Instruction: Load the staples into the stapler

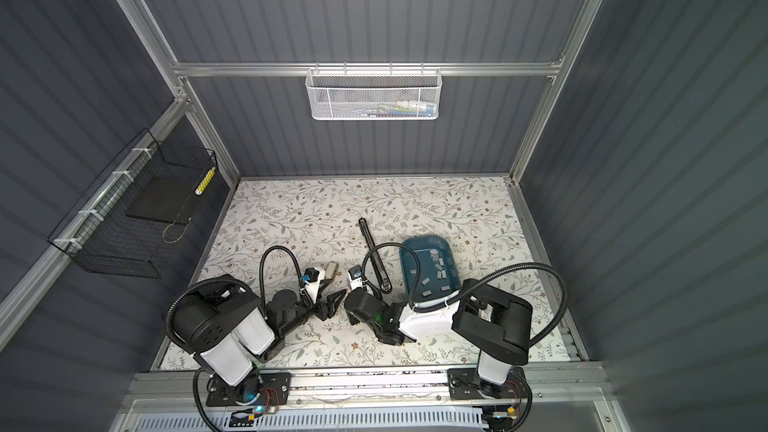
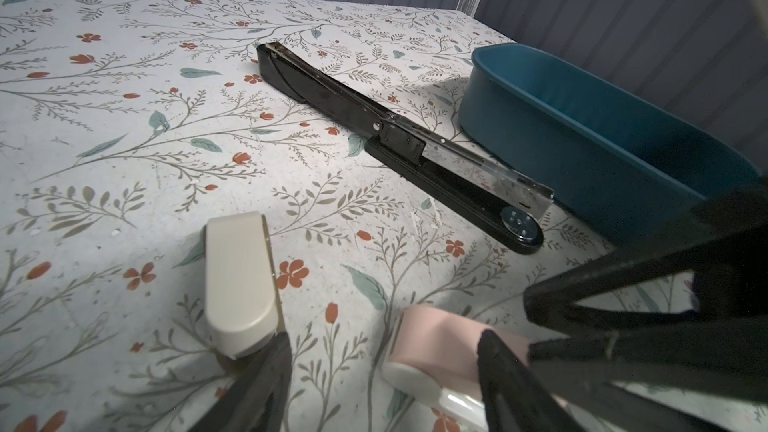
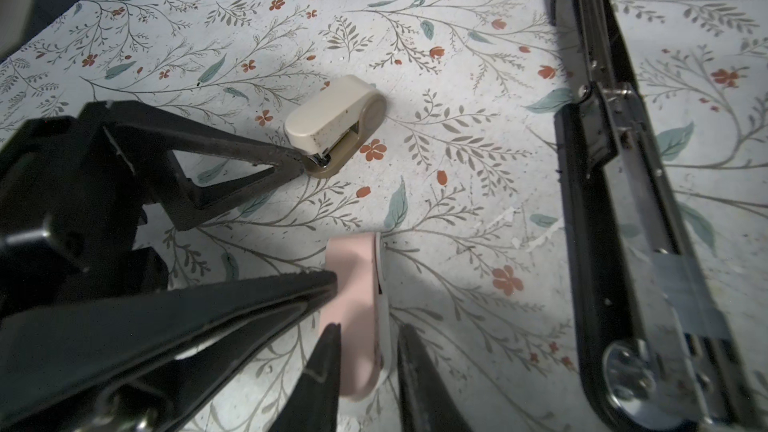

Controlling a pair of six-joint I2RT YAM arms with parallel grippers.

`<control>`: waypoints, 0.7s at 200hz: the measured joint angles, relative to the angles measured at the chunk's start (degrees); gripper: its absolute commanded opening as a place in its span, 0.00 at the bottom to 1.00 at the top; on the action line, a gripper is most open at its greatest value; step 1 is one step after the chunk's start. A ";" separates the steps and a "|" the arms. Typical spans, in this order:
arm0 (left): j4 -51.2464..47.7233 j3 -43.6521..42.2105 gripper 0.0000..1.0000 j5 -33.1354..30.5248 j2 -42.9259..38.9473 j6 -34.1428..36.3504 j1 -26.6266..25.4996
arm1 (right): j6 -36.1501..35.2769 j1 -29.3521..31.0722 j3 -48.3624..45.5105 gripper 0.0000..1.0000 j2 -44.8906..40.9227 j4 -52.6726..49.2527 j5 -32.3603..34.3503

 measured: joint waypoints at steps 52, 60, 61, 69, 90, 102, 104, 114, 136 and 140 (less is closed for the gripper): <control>1.01 0.00 0.71 0.09 0.15 0.00 0.00 | 0.26 0.02 0.02 0.26 0.46 0.94 0.00; 1.03 0.00 0.71 0.07 0.15 0.00 0.00 | 0.50 0.02 0.02 0.26 0.48 0.96 0.00; 1.03 0.00 0.71 0.07 0.15 0.00 -0.02 | 0.59 0.02 0.02 0.26 0.50 0.98 0.00; 1.03 0.00 0.71 0.07 0.15 0.00 0.00 | 0.74 0.02 0.02 0.26 0.59 1.09 0.00; 1.03 0.00 0.71 0.09 0.09 0.00 -0.02 | 1.05 0.02 0.02 0.26 1.42 1.84 0.02; 1.03 0.00 0.71 0.31 0.09 0.00 -0.02 | 1.25 0.02 0.00 0.26 1.86 2.40 0.02; 1.03 0.00 0.71 0.35 0.11 0.00 0.00 | 1.25 0.02 0.02 0.26 1.95 2.49 0.02; 1.07 0.00 0.70 0.48 0.09 0.00 -0.02 | 1.49 0.02 0.00 0.25 2.32 3.02 0.02; 1.38 0.00 0.71 0.48 0.07 -0.02 0.00 | 1.97 0.02 -0.04 0.25 2.71 3.80 0.07; 1.36 -0.02 0.71 0.48 -0.02 0.00 0.00 | 2.08 0.02 -0.11 0.25 2.73 3.96 0.09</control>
